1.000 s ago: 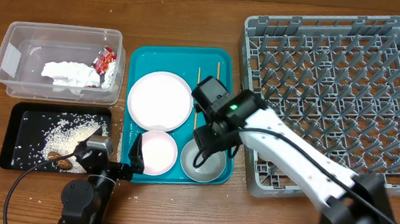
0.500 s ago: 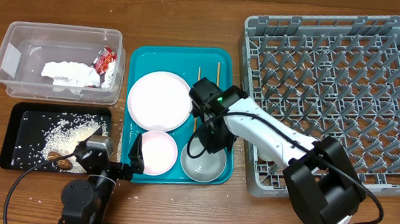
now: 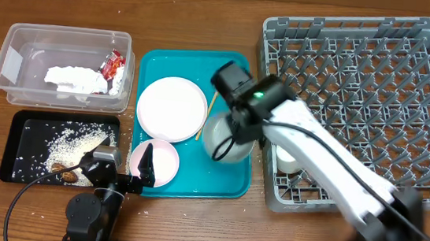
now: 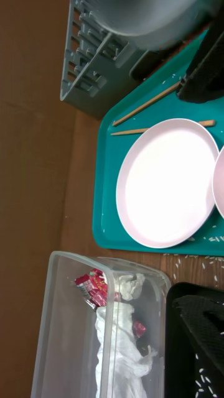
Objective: Sort waste into correct bins and load items into the dishwasher
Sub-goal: 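Place the white bowl upside down in the grey dish rack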
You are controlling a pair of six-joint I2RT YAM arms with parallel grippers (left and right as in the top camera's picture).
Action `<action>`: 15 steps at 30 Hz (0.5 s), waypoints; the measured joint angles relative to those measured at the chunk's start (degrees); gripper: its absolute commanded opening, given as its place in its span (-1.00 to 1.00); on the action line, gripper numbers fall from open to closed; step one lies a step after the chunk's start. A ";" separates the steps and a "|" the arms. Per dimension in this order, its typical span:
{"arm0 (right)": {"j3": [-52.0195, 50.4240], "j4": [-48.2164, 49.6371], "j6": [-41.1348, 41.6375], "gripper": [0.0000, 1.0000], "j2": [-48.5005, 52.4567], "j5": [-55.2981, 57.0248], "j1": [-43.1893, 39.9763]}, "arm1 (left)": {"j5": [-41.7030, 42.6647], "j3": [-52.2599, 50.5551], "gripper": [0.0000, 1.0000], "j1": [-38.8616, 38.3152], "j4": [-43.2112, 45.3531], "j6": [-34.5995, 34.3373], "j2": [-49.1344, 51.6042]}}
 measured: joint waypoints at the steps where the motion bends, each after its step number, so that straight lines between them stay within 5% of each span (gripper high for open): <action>1: 0.55 -0.09 2.91 -0.92 -1.92 3.98 0.02 | 0.00 0.00 1.00 0.00 0.00 0.02 0.00; 9: 1.68 -1.55 22.38 -0.92 -10.38 35.98 -4.26 | 0.00 0.00 1.00 0.00 0.00 0.00 0.00; 15: 0.11 -1.68 27.65 -0.92 -6.82 46.80 -18.27 | 0.00 0.00 1.00 0.00 0.00 0.00 0.00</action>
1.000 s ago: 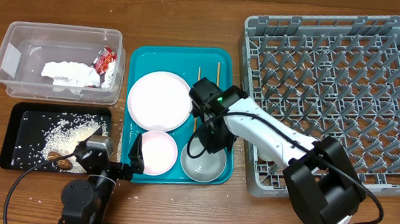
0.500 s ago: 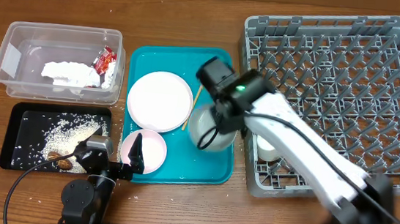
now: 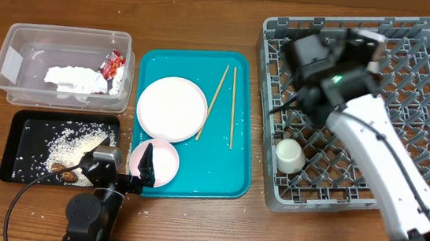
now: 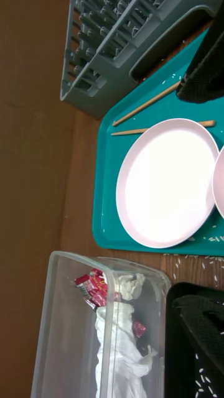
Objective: Sort waste into correct bins and load items into the dishwasher
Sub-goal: 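Place the white bowl upside down in the grey dish rack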
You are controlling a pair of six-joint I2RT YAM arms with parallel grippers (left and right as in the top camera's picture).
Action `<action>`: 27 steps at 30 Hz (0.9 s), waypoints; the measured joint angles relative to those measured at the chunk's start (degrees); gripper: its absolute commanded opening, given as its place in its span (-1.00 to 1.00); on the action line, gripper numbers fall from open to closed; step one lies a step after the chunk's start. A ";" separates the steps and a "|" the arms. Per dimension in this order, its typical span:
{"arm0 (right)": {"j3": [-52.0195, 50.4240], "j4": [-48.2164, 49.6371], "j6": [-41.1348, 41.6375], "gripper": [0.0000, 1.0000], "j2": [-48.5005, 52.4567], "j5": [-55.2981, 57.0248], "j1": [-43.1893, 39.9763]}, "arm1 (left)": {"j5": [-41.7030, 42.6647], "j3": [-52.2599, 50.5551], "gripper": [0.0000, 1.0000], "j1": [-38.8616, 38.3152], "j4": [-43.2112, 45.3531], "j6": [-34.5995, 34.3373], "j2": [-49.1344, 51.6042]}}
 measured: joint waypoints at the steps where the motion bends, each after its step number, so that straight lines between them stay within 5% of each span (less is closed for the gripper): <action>1: -0.28 0.02 0.28 -0.92 0.76 0.42 -1.81 | 0.00 0.00 1.00 0.00 0.00 0.00 0.00; 9: -2.21 -0.76 1.16 -0.92 10.05 -1.57 -13.11 | 0.00 0.00 1.00 0.00 0.00 0.00 0.00; 27: -3.37 -2.10 2.08 -0.89 14.69 -1.14 -1.09 | 0.00 0.00 1.00 0.00 0.00 0.00 0.00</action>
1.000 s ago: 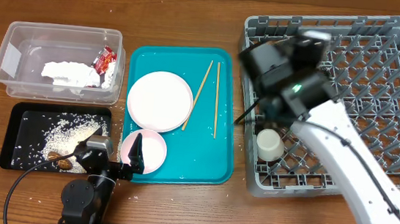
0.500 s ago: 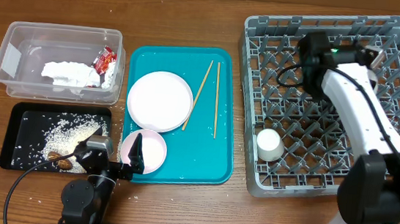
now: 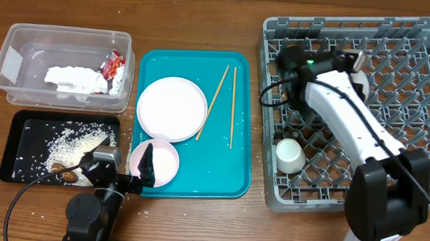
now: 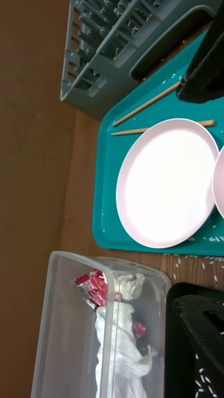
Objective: Sort waste into correct bins and load items into the dishwasher
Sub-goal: 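Place the white bowl upside down in the grey dish rack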
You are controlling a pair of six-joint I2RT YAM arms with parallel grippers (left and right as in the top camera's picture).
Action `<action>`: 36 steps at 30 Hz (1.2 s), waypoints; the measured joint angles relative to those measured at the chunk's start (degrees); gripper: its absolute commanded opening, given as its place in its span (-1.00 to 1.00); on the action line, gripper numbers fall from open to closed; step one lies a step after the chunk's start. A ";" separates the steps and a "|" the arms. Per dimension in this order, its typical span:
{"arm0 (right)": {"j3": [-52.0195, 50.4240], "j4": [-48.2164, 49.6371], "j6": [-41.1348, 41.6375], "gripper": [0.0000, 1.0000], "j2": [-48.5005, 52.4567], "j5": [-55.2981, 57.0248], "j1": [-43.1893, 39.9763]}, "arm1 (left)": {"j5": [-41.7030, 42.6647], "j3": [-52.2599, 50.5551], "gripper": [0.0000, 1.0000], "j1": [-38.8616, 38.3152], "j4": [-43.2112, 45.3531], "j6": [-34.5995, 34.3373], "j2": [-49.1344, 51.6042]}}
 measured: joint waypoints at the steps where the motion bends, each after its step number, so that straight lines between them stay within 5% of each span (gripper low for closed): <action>1: 0.00 0.17 0.07 -0.89 0.02 -0.37 0.50 | 0.00 0.00 1.00 0.00 0.00 0.00 0.00; 10: -0.02 -1.03 -0.13 -0.85 0.52 2.38 1.44 | 0.00 0.00 1.00 0.00 0.00 0.00 0.00; 21: 0.02 1.27 0.07 -0.92 0.92 -0.09 -9.81 | 0.00 0.00 1.00 0.00 0.00 0.00 0.00; 36: 0.13 1.55 5.73 -0.92 0.98 -9.88 -1.75 | 0.00 0.00 1.00 0.00 0.00 0.00 0.00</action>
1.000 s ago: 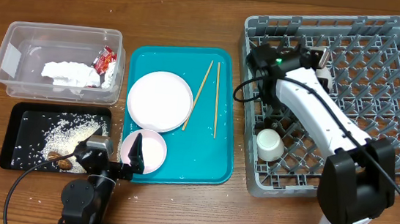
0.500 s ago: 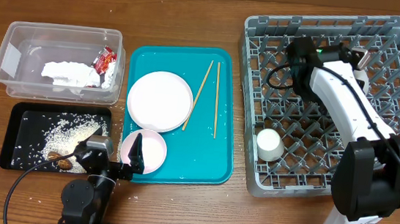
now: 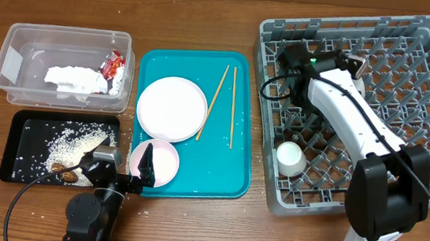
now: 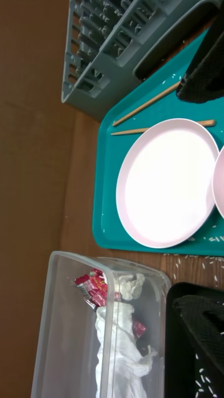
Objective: Sort waste into correct bins and load items into the dishwasher
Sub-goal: 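Place the white bowl upside down in the grey dish rack, then grasp the small pink plate on the teal tray with the right gripper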
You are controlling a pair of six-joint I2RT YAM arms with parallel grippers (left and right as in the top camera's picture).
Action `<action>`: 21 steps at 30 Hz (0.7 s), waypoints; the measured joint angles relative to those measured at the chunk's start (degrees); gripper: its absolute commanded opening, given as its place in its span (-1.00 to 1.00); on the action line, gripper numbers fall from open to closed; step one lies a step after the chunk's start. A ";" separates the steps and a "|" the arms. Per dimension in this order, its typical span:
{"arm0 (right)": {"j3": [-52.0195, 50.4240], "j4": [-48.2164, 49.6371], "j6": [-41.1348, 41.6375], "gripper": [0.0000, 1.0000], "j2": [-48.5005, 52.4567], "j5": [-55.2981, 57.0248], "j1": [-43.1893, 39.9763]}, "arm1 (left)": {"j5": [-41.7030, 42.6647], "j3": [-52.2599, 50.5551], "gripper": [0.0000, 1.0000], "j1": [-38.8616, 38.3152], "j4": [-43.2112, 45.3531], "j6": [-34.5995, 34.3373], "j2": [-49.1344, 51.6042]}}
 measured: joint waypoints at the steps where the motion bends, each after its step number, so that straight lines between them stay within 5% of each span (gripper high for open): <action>1: 0.00 0.09 0.17 -0.92 0.00 -0.22 0.00 | 0.00 0.00 1.00 0.00 0.00 0.00 0.00; 7: -0.09 -2.51 0.28 -0.45 0.11 -4.57 0.55 | 0.00 0.00 1.00 0.00 0.00 0.00 0.00; 21: 2.58 -4.35 -1.42 -0.46 -3.21 -13.75 1.97 | 0.00 0.00 1.00 0.00 0.00 0.00 0.00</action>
